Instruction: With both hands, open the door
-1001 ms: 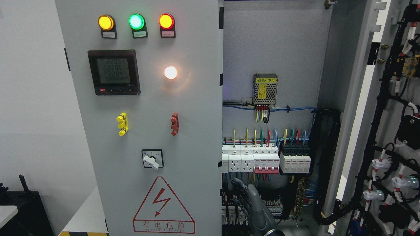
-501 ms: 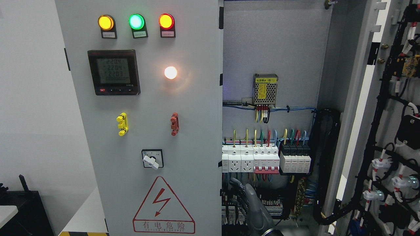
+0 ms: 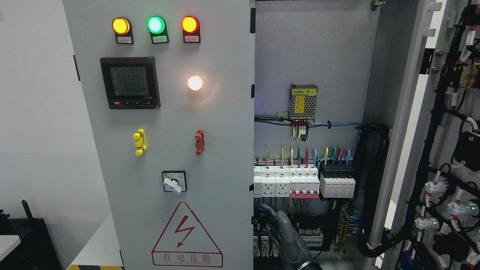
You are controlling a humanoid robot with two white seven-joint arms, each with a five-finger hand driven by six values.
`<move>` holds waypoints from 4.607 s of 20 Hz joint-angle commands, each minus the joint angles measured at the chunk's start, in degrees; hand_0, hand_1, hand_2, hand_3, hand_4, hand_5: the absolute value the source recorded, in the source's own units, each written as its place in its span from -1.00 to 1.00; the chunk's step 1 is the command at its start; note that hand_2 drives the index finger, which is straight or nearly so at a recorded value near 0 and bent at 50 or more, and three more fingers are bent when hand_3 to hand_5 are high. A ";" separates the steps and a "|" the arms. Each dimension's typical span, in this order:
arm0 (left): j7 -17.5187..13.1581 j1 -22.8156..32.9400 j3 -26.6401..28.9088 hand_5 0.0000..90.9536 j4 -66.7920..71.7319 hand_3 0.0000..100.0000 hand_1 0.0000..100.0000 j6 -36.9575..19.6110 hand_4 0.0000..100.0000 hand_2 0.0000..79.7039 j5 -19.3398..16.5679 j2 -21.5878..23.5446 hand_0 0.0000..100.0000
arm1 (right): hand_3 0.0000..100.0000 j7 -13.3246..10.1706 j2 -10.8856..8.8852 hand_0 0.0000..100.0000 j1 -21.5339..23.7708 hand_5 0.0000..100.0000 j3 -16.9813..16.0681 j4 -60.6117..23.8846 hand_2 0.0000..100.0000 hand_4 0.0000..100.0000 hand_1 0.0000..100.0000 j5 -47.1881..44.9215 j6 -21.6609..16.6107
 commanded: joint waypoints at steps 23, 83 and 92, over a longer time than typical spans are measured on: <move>0.07 1.76 0.00 -1.00 0.00 -1.00 -1.00 0.02 -0.92 -1.00 0.18 -1.80 -1.00 | -1.00 2.56 -0.11 -1.00 -1.96 -1.00 0.49 1.37 -1.00 -1.00 -1.00 -1.78 1.70; 0.07 1.76 0.00 -1.00 0.00 -1.00 -1.00 0.02 -0.92 -1.00 0.18 -1.80 -1.00 | -1.00 11.00 -0.11 -1.00 -4.60 -1.00 0.05 3.21 -1.00 -1.00 -1.00 -3.98 1.97; 0.07 1.76 0.00 -1.00 0.00 -1.00 -1.00 0.02 -0.92 -1.00 0.18 -1.80 -1.00 | -1.00 11.88 -0.11 -1.00 -4.60 -1.00 0.05 2.95 -1.00 -1.00 -1.00 -3.98 2.06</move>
